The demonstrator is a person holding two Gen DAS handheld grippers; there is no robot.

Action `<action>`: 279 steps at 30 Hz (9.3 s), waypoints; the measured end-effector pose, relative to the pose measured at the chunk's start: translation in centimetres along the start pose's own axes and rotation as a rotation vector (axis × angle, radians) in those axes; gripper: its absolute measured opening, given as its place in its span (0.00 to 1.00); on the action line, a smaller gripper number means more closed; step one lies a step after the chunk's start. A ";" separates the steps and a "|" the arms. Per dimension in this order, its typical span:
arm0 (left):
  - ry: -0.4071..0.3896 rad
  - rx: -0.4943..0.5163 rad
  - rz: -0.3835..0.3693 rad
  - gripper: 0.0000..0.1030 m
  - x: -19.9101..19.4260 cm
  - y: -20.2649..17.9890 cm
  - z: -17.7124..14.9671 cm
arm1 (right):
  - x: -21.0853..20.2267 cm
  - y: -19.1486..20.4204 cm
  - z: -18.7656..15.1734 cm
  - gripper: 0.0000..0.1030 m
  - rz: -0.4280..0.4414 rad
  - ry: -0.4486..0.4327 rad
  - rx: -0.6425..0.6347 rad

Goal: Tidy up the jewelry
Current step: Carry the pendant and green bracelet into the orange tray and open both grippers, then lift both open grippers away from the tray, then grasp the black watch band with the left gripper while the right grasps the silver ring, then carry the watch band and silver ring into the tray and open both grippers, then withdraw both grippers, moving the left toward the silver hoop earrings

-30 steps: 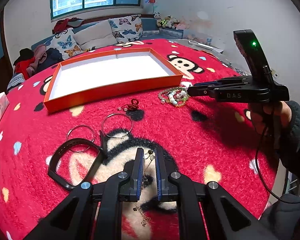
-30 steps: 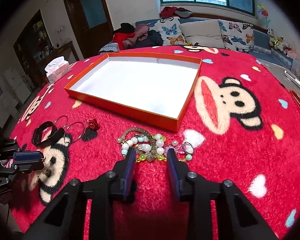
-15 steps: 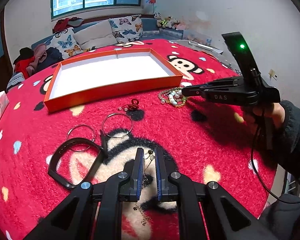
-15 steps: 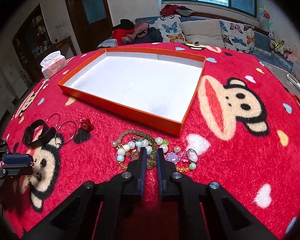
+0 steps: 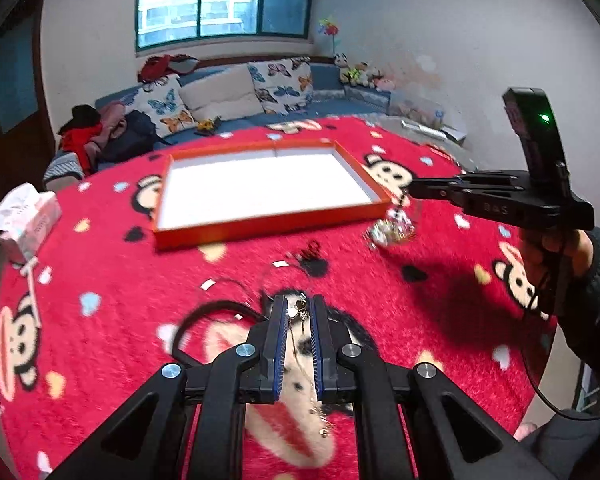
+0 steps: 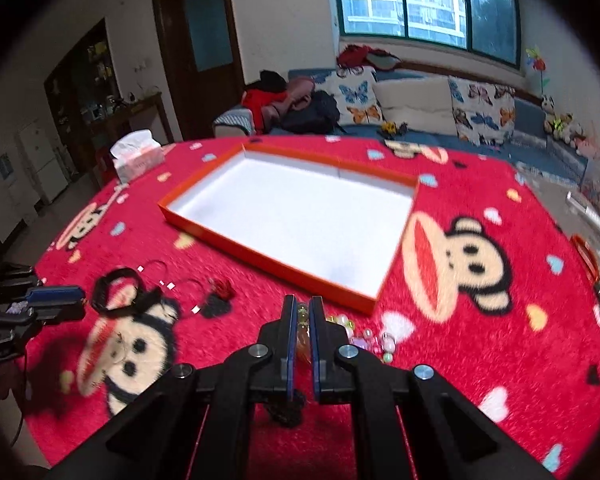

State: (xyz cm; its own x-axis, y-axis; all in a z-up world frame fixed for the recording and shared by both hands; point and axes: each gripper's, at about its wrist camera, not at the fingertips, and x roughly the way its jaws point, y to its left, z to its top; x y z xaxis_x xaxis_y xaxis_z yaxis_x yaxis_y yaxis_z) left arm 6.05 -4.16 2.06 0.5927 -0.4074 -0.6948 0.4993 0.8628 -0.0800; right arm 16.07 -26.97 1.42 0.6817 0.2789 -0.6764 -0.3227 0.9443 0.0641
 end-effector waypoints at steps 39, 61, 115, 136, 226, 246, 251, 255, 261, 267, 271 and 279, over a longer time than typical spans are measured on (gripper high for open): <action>-0.032 0.002 0.126 0.11 7.3 10.5 19.8 | 6.0 -2.9 4.7 0.07 -0.033 0.019 0.012; 0.268 -0.058 0.126 0.13 19.2 12.5 10.1 | 8.9 -3.1 1.9 0.08 -0.037 0.127 0.030; 0.332 0.109 0.031 0.74 9.9 6.1 -1.5 | 1.1 -4.2 -5.4 0.56 -0.034 0.147 0.103; 0.328 0.113 0.022 0.71 10.2 6.2 -1.8 | 4.1 -7.2 -4.0 0.24 -0.032 0.159 0.179; 0.262 -0.076 0.115 0.67 22.2 9.6 13.5 | 11.0 -4.4 3.3 0.23 -0.026 0.129 0.019; 0.235 -0.085 0.129 0.67 18.5 9.7 13.3 | 7.3 -4.0 3.1 0.24 -0.033 0.081 0.028; 0.226 -0.074 0.139 0.67 16.9 9.4 12.4 | 6.3 -4.1 2.6 0.24 -0.036 0.068 0.040; 0.217 -0.073 0.131 0.67 15.2 8.6 11.3 | 5.4 -4.1 1.8 0.24 -0.041 0.067 0.049; 0.210 -0.074 0.118 0.67 13.0 6.9 9.0 | 4.1 -4.4 0.0 0.24 -0.057 0.086 0.057; 0.205 -0.084 0.101 0.67 11.3 5.6 6.4 | 3.1 -4.1 -2.2 0.24 -0.055 0.113 0.065; 0.198 -0.090 0.092 0.67 10.4 5.2 4.9 | 3.0 -3.3 -3.5 0.24 -0.061 0.134 0.040; 0.214 -0.078 0.041 0.67 9.6 4.0 2.5 | 2.5 -2.5 -4.4 0.24 -0.046 0.125 0.017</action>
State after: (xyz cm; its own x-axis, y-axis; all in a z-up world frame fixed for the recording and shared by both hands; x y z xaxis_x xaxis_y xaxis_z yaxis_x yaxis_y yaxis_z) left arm 15.32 -5.42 -3.17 0.4594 -0.3061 -0.8338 0.4221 0.9012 -0.0983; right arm 15.70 -29.43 -3.70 0.6084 0.2119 -0.7648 -0.2810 0.9588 0.0422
